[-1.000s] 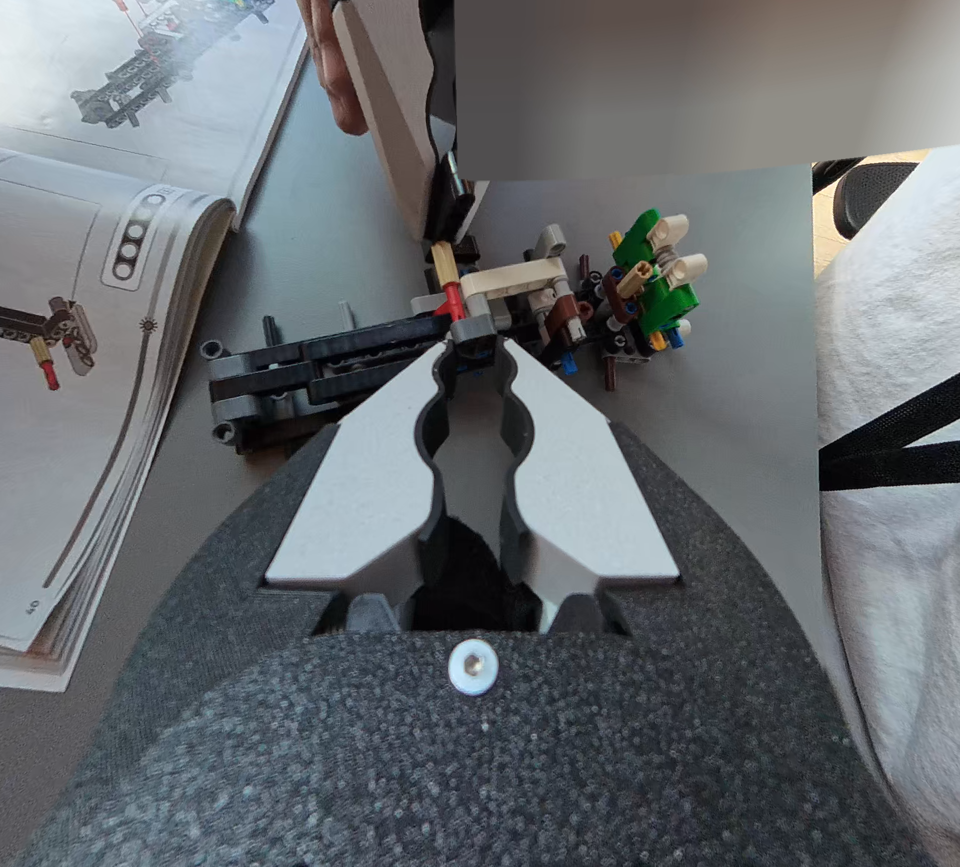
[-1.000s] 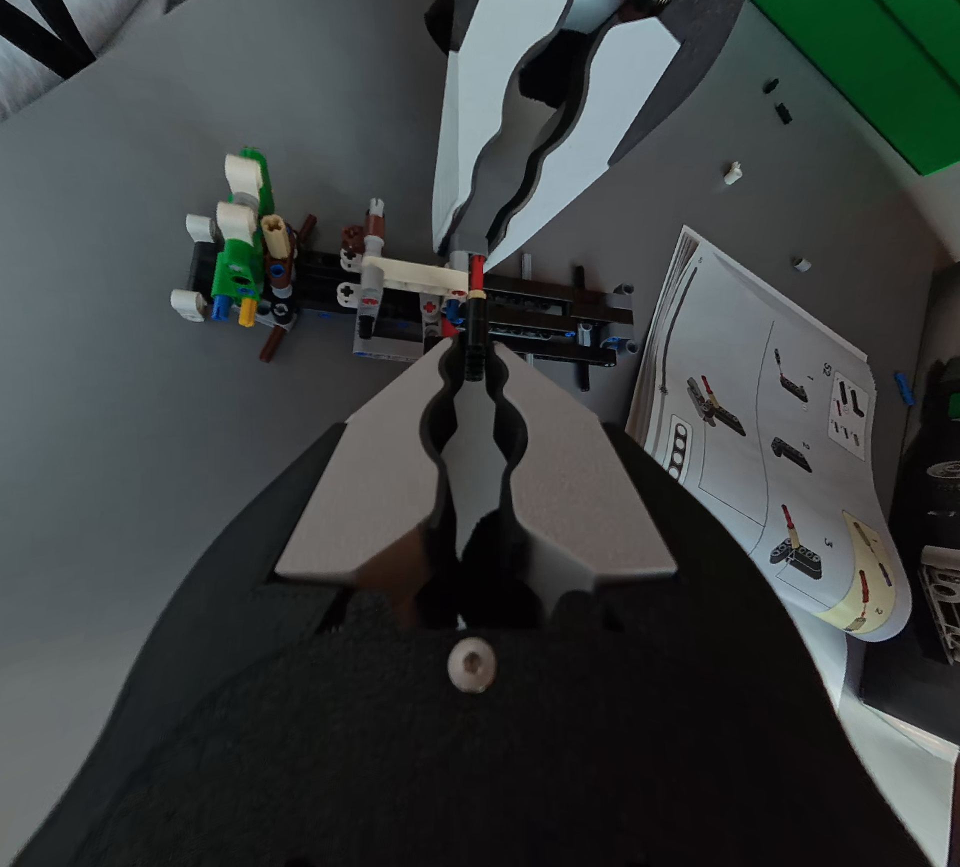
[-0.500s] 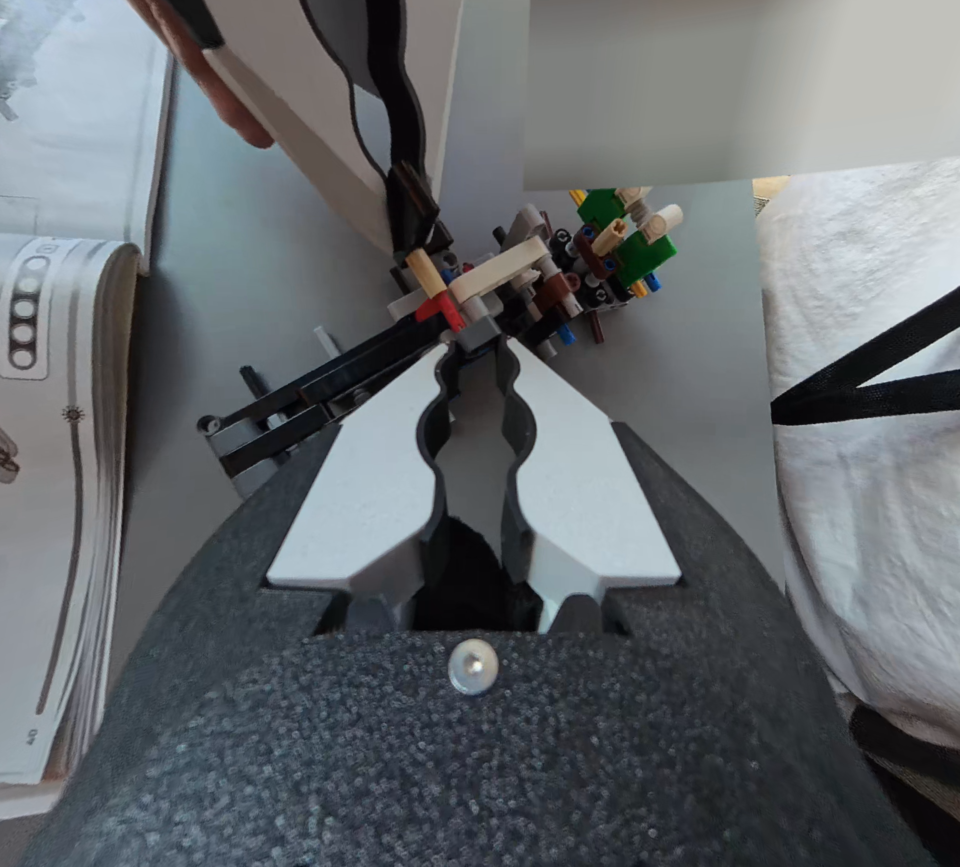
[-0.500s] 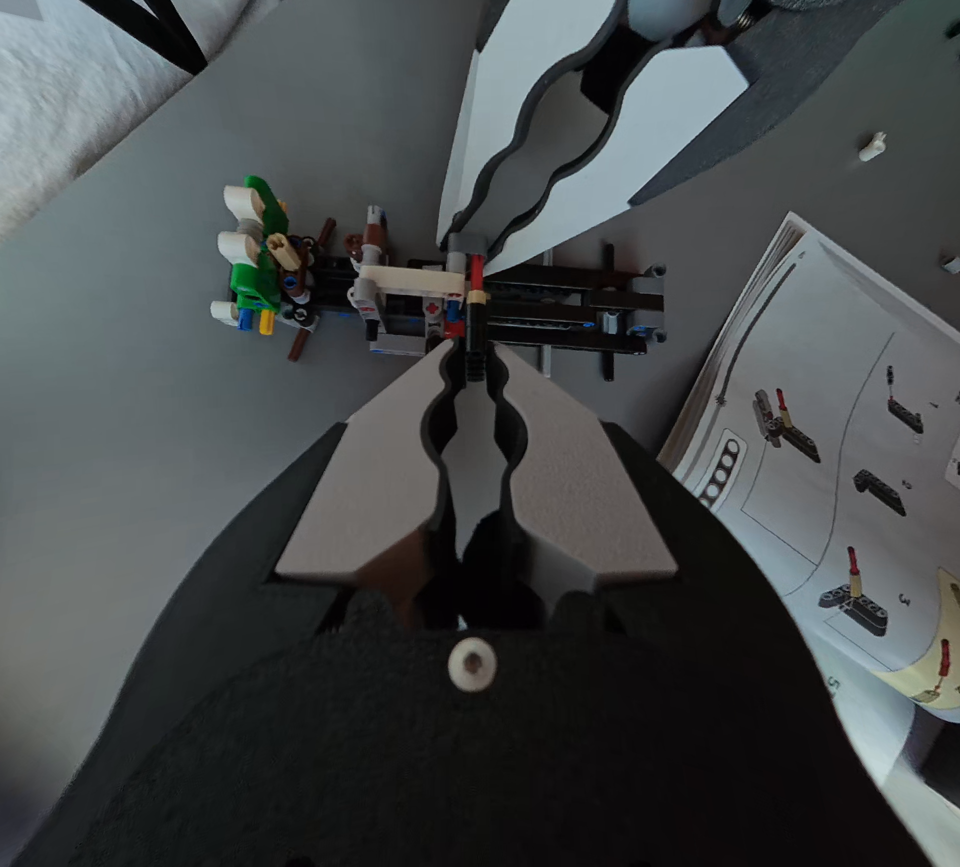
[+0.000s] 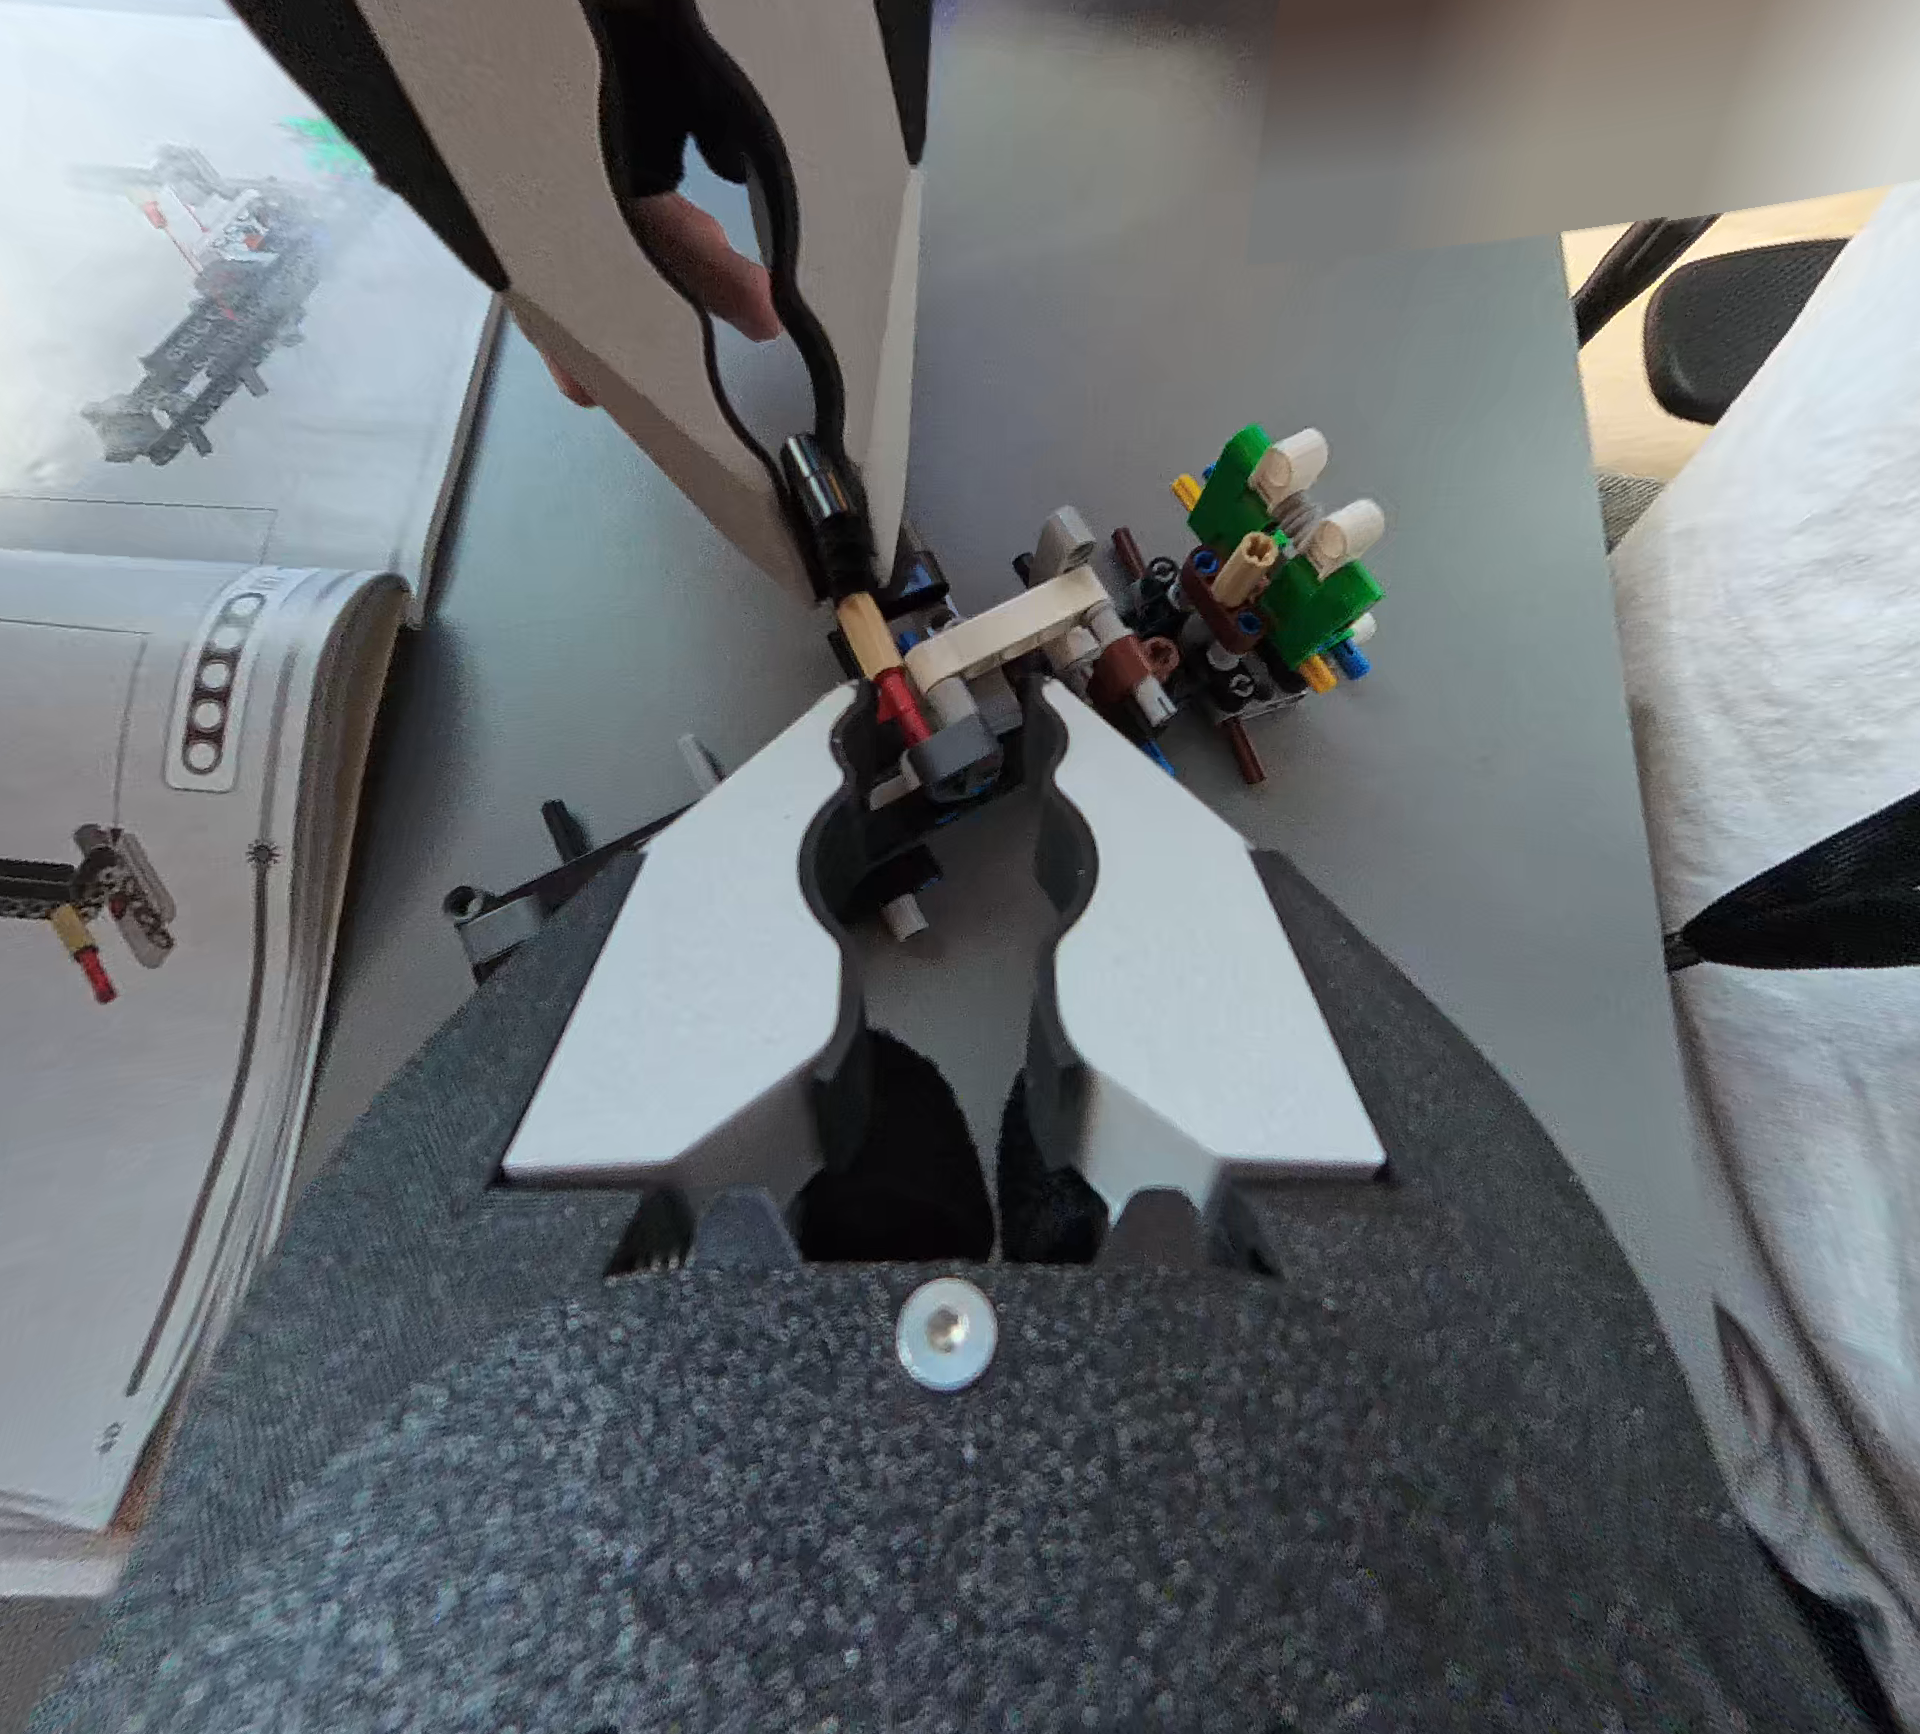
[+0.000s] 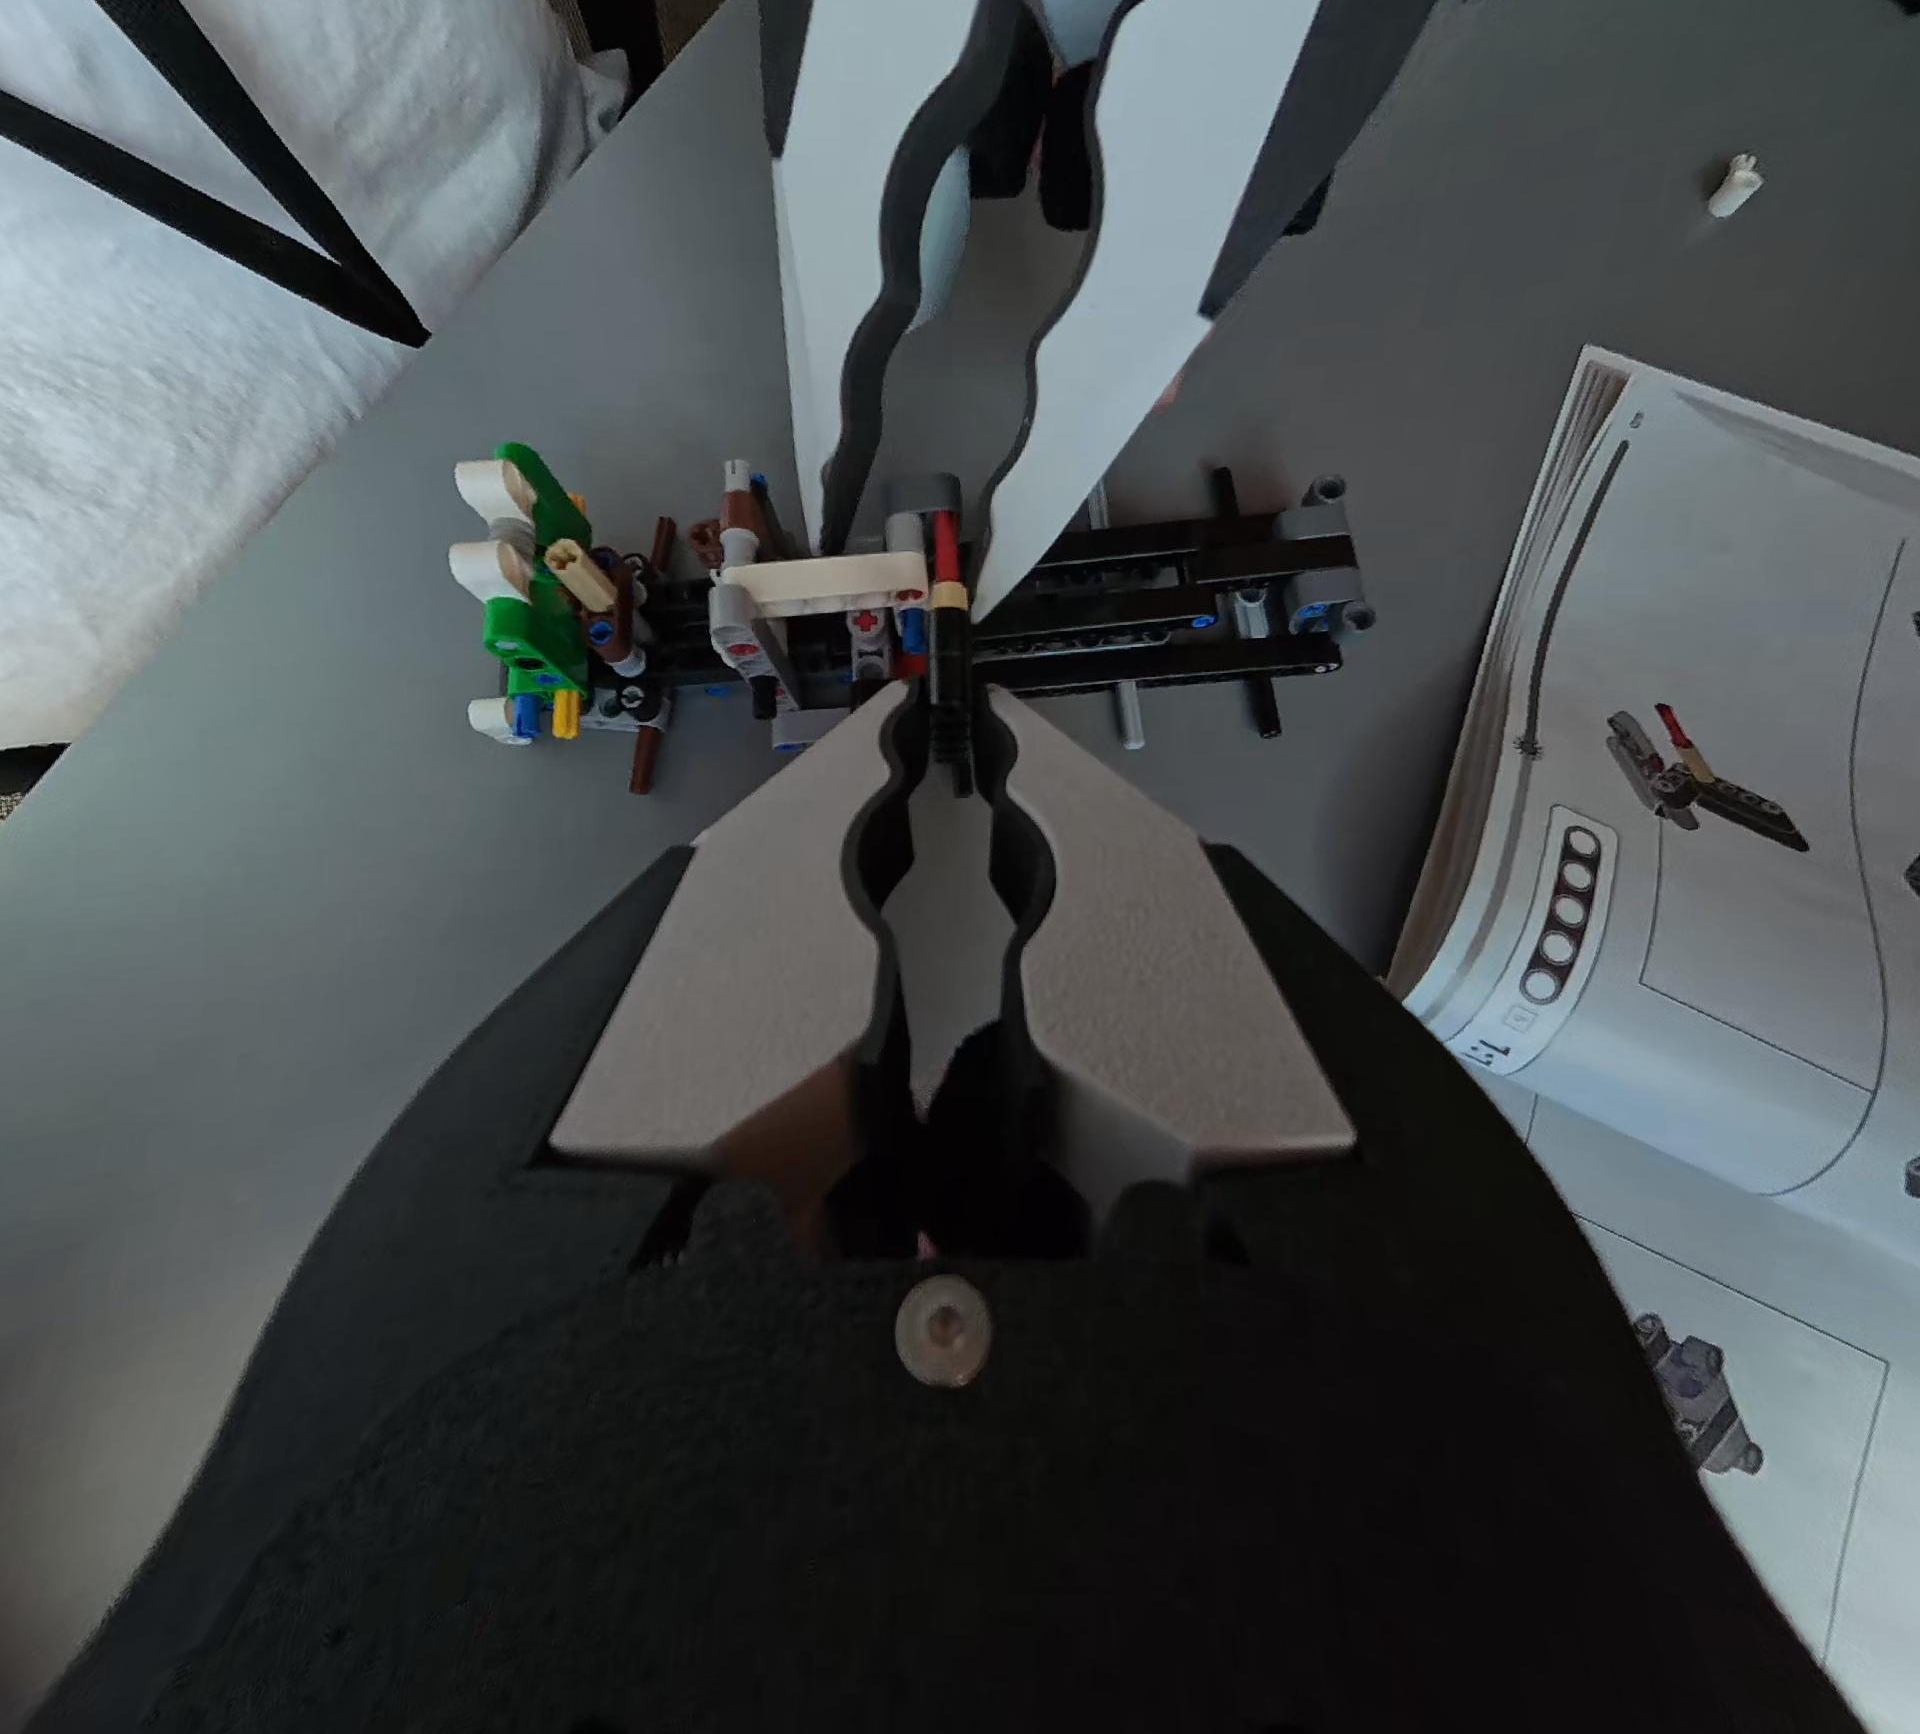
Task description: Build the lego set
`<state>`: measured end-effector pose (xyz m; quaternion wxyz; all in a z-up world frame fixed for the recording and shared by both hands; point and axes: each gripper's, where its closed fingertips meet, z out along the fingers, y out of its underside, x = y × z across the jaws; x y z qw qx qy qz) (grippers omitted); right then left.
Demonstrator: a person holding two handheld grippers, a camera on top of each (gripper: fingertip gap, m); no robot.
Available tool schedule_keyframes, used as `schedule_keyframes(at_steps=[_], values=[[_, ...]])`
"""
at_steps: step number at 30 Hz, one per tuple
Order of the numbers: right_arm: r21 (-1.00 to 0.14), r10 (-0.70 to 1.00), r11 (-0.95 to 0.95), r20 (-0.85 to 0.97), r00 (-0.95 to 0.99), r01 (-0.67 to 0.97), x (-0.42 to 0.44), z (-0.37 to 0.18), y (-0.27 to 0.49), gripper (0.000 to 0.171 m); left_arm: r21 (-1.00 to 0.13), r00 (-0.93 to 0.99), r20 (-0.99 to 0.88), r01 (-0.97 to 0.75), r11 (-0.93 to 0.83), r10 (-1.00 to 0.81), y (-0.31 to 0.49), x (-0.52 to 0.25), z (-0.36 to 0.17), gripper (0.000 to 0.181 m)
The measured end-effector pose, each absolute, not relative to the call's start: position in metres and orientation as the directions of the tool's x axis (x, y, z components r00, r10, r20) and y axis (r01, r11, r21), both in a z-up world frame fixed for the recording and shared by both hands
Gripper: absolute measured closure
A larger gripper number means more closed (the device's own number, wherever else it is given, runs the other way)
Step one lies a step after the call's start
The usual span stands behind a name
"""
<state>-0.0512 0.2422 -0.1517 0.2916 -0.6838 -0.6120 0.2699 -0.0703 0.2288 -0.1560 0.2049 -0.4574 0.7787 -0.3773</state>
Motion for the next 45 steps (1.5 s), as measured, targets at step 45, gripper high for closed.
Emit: schedule_keyframes(at_steps=[45], values=[[-0.870, 0.939, -0.239, -0.093, 0.332, 0.432, -0.056, -0.147, 0.250, 0.166, -0.846, -0.471, 0.147, -0.515, 0.136, -0.870, 0.249, -0.088, -0.153, 0.166]])
